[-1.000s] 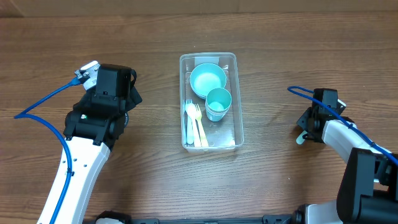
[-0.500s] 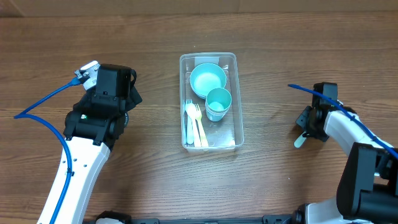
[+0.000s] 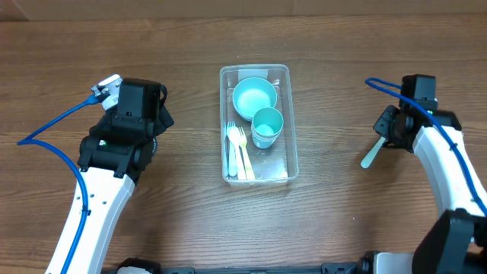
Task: Pack container
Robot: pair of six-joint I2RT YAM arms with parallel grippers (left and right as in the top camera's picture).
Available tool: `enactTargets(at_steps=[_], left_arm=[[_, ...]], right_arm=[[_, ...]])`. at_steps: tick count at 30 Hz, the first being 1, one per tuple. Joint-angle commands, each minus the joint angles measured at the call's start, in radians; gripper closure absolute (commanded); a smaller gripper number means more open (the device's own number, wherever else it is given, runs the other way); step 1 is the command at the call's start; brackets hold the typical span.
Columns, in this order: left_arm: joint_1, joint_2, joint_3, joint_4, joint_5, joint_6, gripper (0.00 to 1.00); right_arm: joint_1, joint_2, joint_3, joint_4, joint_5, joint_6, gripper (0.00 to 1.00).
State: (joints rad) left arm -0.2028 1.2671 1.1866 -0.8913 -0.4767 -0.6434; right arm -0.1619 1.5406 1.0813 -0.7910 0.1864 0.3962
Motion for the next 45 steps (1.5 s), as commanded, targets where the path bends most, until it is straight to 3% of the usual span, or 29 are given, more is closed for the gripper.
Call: enactTargets(at_steps=[1,5,7,13,17,24,27,28,33,45], left_arm=[[0.002,-0.01,0.013,0.002,-0.021,0.019,0.0],[0.002,-0.01,0.013,0.002,-0.021,0.019,0.0],[0.002,-0.01,0.013,0.002,-0.021,0.019,0.0],[0.002,-0.01,0.013,0.002,-0.021,0.019,0.0],[0.002,-0.01,0.013,0.002,-0.021,0.019,0.0],[0.002,-0.01,0.013,0.002,-0.021,0.019,0.0],[0.002,-0.01,0.013,0.002,-0.021,0.019,0.0],[0.002,-0.01,0.013,0.002,-0.021,0.019,0.0],[0.002,-0.01,0.013,0.002,-0.021,0.019,0.0],[0.002,-0.01,0.013,0.002,-0.021,0.019,0.0]], right_arm=[[0.005,-0.03,0.031,-0.013,-0.004,-0.007,0.82],[0.005,0.009,-0.074,0.081,-0.004,0.018,0.62],[0.005,0.032,-0.16,0.176,-0.004,0.024,0.58],[0.005,0.044,-0.354,0.421,-0.004,0.05,0.57],[0.004,0.053,-0.409,0.52,-0.004,0.05,0.58],[0.004,0.239,-0.419,0.649,-0.029,0.05,0.58],[0.004,0.238,-0.418,0.642,-0.03,0.05,0.69],[0.004,0.238,-0.413,0.622,-0.03,0.05,0.78],[0.004,0.219,-0.366,0.53,-0.029,0.05,0.85],[0.006,0.014,-0.216,0.31,-0.022,0.001,0.86]])
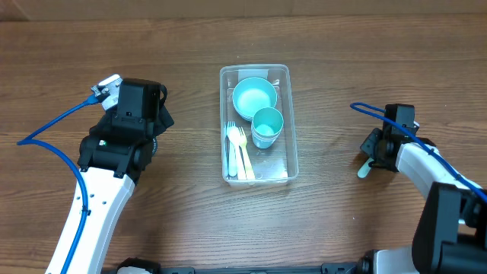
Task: Pack container
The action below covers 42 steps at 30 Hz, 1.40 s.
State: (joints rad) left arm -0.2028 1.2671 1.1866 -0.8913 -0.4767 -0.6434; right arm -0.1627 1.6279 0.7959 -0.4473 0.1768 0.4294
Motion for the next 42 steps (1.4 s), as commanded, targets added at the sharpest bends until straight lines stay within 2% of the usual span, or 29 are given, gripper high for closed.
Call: enactTargets(at_steps=[1,5,9,15,23,27,34,42], left_arm=[[0.002,-0.01,0.013,0.002,-0.021,0.019,0.0],[0.002,-0.01,0.013,0.002,-0.021,0.019,0.0],[0.002,-0.01,0.013,0.002,-0.021,0.019,0.0],[0.002,-0.01,0.013,0.002,-0.021,0.019,0.0],[0.002,-0.01,0.013,0.002,-0.021,0.019,0.0],[0.002,-0.01,0.013,0.002,-0.021,0.019,0.0],[0.002,-0.01,0.013,0.002,-0.021,0.019,0.0],[0.002,-0.01,0.013,0.002,-0.021,0.019,0.0]], right_arm=[[0.006,-0.09,0.085,-0.058,-0.012,-0.037,0.86],[0.007,-0.186,0.152,-0.16,-0.014,-0.045,0.86],[0.082,-0.31,0.234,-0.283,-0.021,-0.071,0.87],[0.377,-0.351,0.377,-0.459,-0.028,-0.031,0.86],[0.751,-0.344,0.385,-0.366,-0.04,0.108,0.86],[0.877,-0.282,0.385,-0.275,-0.039,0.151,0.86],[0.923,-0.06,0.385,-0.137,-0.062,0.152,0.86],[0.923,0.003,0.385,-0.103,-0.074,0.147,0.86]])
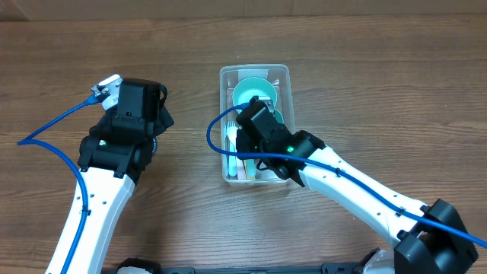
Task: Pack container
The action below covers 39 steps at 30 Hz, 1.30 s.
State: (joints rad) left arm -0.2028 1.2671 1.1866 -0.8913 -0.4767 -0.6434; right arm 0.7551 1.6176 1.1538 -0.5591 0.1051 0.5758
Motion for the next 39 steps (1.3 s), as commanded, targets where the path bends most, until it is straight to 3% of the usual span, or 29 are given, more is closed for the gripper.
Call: enactTargets(at_steps=[1,2,3,8,12,18,20,23,39], left_arm=[[0.002,-0.01,0.013,0.002,-0.021,0.019,0.0],[0.002,-0.01,0.013,0.002,-0.021,0.019,0.0],[0.002,-0.01,0.013,0.002,-0.021,0.019,0.0],[0.002,-0.01,0.013,0.002,-0.021,0.019,0.0],[0.002,-0.01,0.013,0.002,-0.021,0.019,0.0],[0.002,-0.01,0.013,0.002,-0.021,0.019,0.0],[0.002,-0.01,0.013,0.002,-0.021,0.019,0.0],[0.002,-0.01,0.013,0.002,-0.021,0.019,0.0],[0.002,-0.01,0.013,0.002,-0.021,0.019,0.0]], right_arm=[[0.005,0.014,0.027,0.011,-0.002,0.0,0.86],[0.005,0.014,0.027,0.011,-0.002,-0.001,0.85],[0.005,0.013,0.027,0.011,-0.007,-0.003,0.75],[0.005,0.0,0.036,0.023,-0.061,-0.053,0.55],[0.005,-0.084,0.129,-0.083,-0.032,-0.076,0.54],[-0.089,-0.389,0.245,-0.392,0.245,-0.087,0.53],[-0.183,-0.512,0.245,-0.456,0.269,-0.124,0.41],[-0.335,-0.616,0.245,-0.475,0.269,-0.188,0.0],[-0.391,-0.491,0.245,-0.491,0.279,-0.191,0.0]])
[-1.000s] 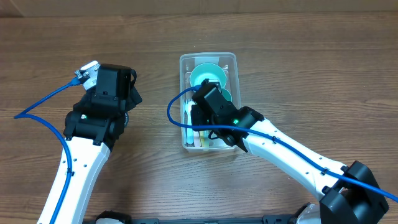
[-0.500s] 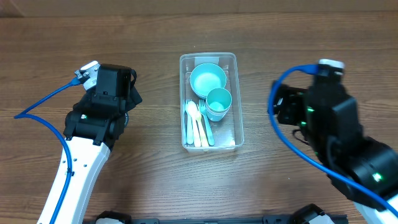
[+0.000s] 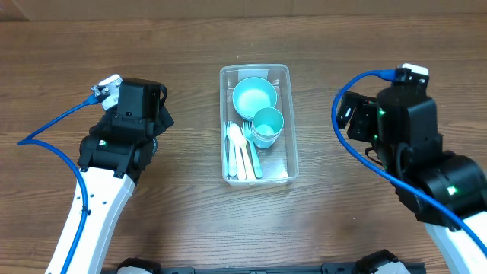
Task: Pack container
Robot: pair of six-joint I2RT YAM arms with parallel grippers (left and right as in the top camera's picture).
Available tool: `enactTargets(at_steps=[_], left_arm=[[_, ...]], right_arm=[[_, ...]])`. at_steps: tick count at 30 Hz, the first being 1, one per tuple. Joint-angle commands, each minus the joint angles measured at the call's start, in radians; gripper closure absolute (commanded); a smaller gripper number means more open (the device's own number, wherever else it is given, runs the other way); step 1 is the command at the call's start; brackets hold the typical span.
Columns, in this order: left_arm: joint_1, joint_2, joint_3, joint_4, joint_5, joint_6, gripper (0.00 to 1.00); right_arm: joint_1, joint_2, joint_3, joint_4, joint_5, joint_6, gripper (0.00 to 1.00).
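Observation:
A clear plastic container (image 3: 283, 76) stands at the table's middle. It holds a teal bowl (image 3: 253, 97) at the far end, a teal cup (image 3: 267, 124) beside it, and several pale utensils (image 3: 243, 152) lying lengthwise at the near left. The rightmost of these is a light teal piece (image 3: 256, 158). My right gripper (image 3: 351, 120) is off to the container's right, well clear of it, with nothing showing in it. My left gripper (image 3: 161, 114) sits to the container's left. Both arms cover their own fingers from above, so neither gripper's state shows.
A blue cable (image 3: 46, 137) loops from the left arm across the left of the wooden table (image 3: 190, 221). Another blue cable (image 3: 358, 156) arcs around the right arm. A lighter strip runs along the table's far edge.
My right arm was stretched over the container with its gripper among the utensils. It is now back at the right side of the table. One more utensil lies in the container. The left arm is unchanged.
My right gripper was at the right of the table with a pale utensil at its tip, then slightly nearer and lower with it. Then it was over the container's utensil side. Now the utensil lies in the container and the arm is back at the right.

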State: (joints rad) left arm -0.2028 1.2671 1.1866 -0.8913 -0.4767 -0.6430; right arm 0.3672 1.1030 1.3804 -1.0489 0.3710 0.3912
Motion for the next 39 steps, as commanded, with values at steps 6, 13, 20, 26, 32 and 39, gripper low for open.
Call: enactTargets(at_steps=[6,13,20,26,32,39], left_arm=[[0.002,-0.01,0.013,0.002,-0.021,0.019,0.0],[0.002,-0.01,0.013,0.002,-0.021,0.019,0.0],[0.002,-0.01,0.013,0.002,-0.021,0.019,0.0],[0.002,-0.01,0.013,0.002,-0.021,0.019,0.0],[0.002,-0.01,0.013,0.002,-0.021,0.019,0.0],[0.002,-0.01,0.013,0.002,-0.021,0.019,0.0]], right_arm=[[-0.003,0.097,0.018,-0.012,0.013,-0.006,0.0],[-0.003,-0.149,-0.045,0.286,0.018,-0.118,0.0],[-0.12,-0.692,-0.504,0.678,-0.128,-0.303,0.0],[-0.27,-1.027,-0.97,0.867,-0.353,-0.313,0.0],[-0.324,-1.1,-1.188,1.022,-0.37,-0.234,0.0],[-0.33,-1.1,-1.331,1.082,-0.366,-0.235,0.0]])
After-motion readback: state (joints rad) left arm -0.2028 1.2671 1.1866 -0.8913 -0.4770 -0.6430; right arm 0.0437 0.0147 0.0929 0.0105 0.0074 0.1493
